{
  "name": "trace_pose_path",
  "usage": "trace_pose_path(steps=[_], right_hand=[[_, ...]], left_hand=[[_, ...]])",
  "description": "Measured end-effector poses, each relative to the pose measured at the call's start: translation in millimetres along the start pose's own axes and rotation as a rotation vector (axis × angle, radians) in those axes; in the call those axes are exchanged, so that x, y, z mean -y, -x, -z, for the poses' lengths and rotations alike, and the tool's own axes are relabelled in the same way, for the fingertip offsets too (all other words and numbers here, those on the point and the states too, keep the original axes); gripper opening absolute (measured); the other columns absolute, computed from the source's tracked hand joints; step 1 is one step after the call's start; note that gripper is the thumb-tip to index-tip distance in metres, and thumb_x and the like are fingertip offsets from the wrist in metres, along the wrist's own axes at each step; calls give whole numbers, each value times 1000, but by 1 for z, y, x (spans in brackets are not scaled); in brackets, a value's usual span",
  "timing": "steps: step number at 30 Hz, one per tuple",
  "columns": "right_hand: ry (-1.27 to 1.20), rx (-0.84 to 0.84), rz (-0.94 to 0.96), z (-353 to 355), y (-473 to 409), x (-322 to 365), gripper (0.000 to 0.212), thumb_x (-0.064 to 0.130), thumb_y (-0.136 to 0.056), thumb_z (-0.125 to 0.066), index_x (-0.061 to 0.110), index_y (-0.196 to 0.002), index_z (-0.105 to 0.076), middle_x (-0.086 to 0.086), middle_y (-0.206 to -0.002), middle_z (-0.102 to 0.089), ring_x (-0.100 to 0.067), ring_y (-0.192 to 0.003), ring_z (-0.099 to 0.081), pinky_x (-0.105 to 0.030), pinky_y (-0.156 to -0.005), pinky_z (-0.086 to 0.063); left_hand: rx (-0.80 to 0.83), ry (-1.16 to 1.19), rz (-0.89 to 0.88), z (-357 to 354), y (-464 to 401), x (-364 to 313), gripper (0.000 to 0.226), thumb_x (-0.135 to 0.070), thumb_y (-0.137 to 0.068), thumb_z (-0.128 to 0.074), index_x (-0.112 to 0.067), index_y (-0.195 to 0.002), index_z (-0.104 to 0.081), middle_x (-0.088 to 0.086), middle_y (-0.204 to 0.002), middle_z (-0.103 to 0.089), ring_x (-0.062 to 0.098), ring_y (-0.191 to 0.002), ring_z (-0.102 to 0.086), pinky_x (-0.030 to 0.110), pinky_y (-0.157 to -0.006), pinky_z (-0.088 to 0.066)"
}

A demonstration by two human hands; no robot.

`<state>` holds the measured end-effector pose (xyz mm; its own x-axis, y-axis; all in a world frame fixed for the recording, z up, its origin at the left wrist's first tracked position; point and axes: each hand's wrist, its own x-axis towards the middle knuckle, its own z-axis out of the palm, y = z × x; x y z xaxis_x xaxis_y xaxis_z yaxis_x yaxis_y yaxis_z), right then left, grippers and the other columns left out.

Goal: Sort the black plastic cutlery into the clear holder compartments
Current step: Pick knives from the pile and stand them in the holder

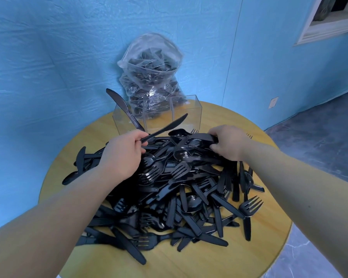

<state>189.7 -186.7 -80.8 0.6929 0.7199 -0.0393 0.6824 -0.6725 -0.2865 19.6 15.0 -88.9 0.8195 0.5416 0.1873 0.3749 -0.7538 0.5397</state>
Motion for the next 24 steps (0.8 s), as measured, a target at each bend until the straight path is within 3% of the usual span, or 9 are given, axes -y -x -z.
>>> trace_pose_path(steps=[5,9,15,19,24], right_hand=[[-44,-74,37,-3,-2,11,13,19,-89,-58,20,-77,-52,0,-72,-55,-26,-74,-53,-29,-58,-38],[-201,-172,44,5,2,18,11,20,-87,-63,15,-79,-56,-4,-71,-57,-22,-68,-48,-25,-53,-33],[-358,-186,22,18,9,29,29,21,-85,-68,22,-64,-49,1,-58,-47,-14,-55,-39,-27,-52,-30],[-324,-162,26,24,12,36,33,22,-85,-68,20,-59,-47,-1,-58,-45,-18,-58,-39,-29,-53,-29],[-228,-199,-32,29,29,32,20,22,-83,-67,17,-72,-51,-2,-69,-55,-20,-64,-48,-28,-53,-34]], left_hand=[[-4,-4,3,5,2,4,34,-9,-100,-35,-22,-123,-56,-9,-105,-67,3,-87,-64,21,-74,-45],[-19,41,18,9,3,5,31,-8,-99,-35,-25,-114,-56,-13,-99,-64,-4,-83,-62,16,-61,-40],[-25,57,17,16,7,2,29,-8,-100,-34,-26,-111,-54,-14,-97,-64,-8,-77,-58,14,-55,-35],[-33,44,12,24,12,-1,29,-8,-99,-32,-25,-111,-52,-14,-97,-63,-8,-73,-56,14,-52,-33],[-56,25,12,29,20,1,30,-8,-99,-33,-26,-111,-53,-15,-99,-64,-9,-80,-58,15,-57,-36]])
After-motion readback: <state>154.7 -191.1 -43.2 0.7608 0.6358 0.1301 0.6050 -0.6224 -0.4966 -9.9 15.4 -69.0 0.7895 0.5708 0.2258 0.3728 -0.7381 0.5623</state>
